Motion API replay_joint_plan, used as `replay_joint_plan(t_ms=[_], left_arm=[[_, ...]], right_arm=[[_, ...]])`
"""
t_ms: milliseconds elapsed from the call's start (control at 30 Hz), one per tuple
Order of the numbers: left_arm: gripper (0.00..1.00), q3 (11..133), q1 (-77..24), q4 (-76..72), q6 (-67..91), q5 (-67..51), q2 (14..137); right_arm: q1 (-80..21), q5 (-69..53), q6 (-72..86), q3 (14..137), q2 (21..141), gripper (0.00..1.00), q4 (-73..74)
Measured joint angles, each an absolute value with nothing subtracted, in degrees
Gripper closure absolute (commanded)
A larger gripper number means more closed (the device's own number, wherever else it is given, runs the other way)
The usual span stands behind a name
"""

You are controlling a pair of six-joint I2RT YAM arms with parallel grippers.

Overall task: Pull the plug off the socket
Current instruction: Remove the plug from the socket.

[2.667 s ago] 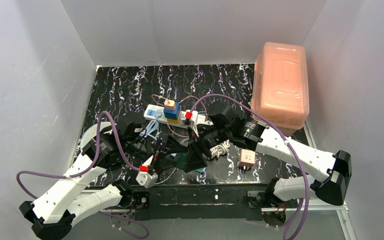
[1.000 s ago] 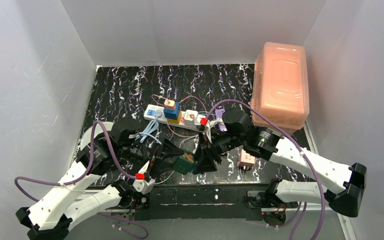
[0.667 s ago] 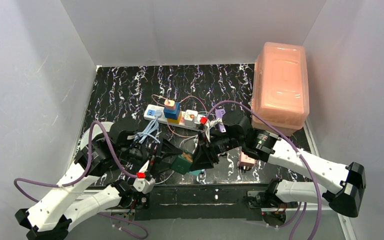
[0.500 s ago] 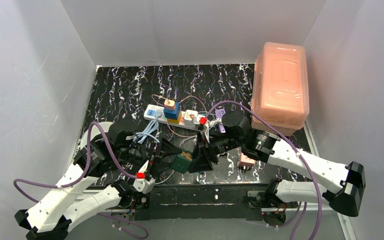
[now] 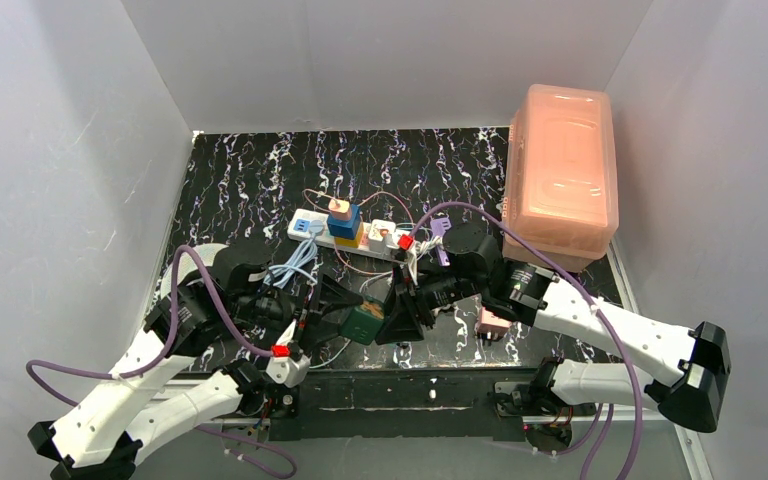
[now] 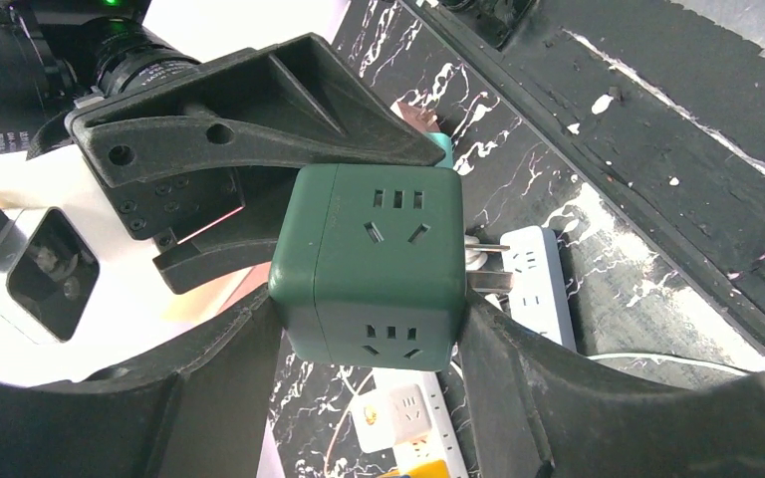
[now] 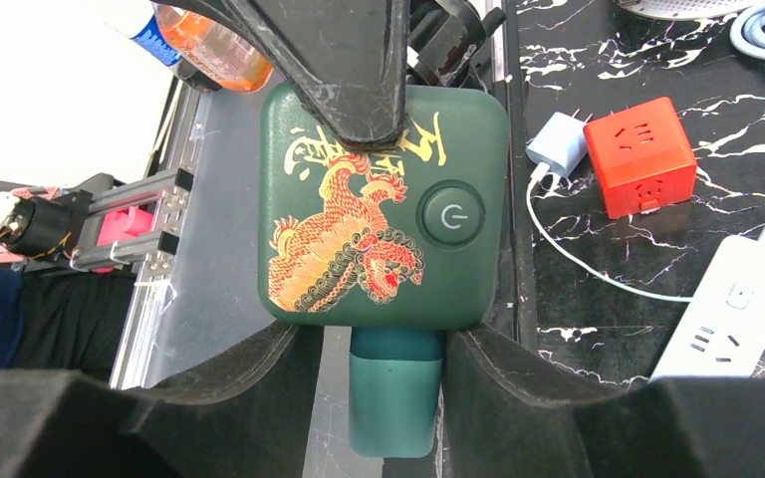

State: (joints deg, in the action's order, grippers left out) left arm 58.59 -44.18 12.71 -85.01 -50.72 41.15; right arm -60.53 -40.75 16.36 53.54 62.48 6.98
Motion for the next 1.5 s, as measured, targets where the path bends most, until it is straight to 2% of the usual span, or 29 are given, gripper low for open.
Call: replay_joint_plan(t_ms=[100, 200, 267, 333, 433, 500, 533, 567, 600, 633, 967, 1033, 1267, 1500], left_arm=[[1.0, 58.6, -44.2, 12.3, -84.3, -50.5, 41.2], [1.0, 58.6, -44.2, 11.7, -84.1, -50.1, 41.3], [1.0, 58.6, -44.2, 11.5, -84.0, -49.9, 41.3], [1.0, 58.6, -44.2, 11.5, -83.9, -50.0, 41.3], [1.0, 58.6, -44.2, 11.5, -83.9, -50.2, 41.2], [1.0, 58.6, -44.3, 11.5, -83.9, -50.8, 41.1], [1.0, 58.6, -44.4, 11.6, -83.9, -51.0, 41.1], [0.95, 58.6, -44.4, 11.6, -83.9, -51.0, 41.1], [0.43, 58.6, -44.4, 11.6, -83.9, -51.0, 41.2], [0.02, 58.6, -44.4, 11.6, -83.7, -51.1, 41.5], [0.02, 69.6, -44.2, 26.1, -77.0, -46.6, 45.1], [0.02, 71.9, -44.2, 27.5, -69.5, -45.8, 46.0], [0.02, 74.1, -44.2, 18.6, -39.7, -36.5, 47.9], [0.02, 72.9, -44.2, 14.2, -29.5, -35.0, 47.9]], right_arm=[[-60.5, -40.8, 16.4, 53.5, 62.7, 0.34, 6.6], [-60.9, -41.1, 16.6, 53.5, 63.0, 0.33, 5.9], [-61.0, -41.1, 16.7, 53.5, 63.0, 0.35, 5.8], [-61.0, -41.1, 16.7, 53.5, 63.0, 0.45, 5.8], [-61.0, -40.7, 16.6, 53.4, 62.9, 0.64, 6.0], [-60.9, -40.7, 16.8, 52.9, 62.9, 0.83, 5.8], [-60.9, -40.8, 17.4, 52.8, 62.9, 0.97, 5.9], [-60.9, -40.8, 17.6, 52.8, 62.9, 0.99, 5.9], [-60.9, -40.8, 17.7, 52.8, 62.9, 0.99, 5.9], [-60.9, -40.8, 17.7, 52.8, 63.0, 0.99, 6.2], [-63.1, -23.3, 10.2, 53.8, 51.1, 0.99, 16.6], [-64.1, -19.2, 8.7, 54.2, 50.7, 0.99, 18.3], [-73.5, -2.5, 1.3, 56.4, 50.7, 0.99, 22.3], [-81.2, 8.5, -3.7, 59.8, 53.0, 0.99, 23.5]])
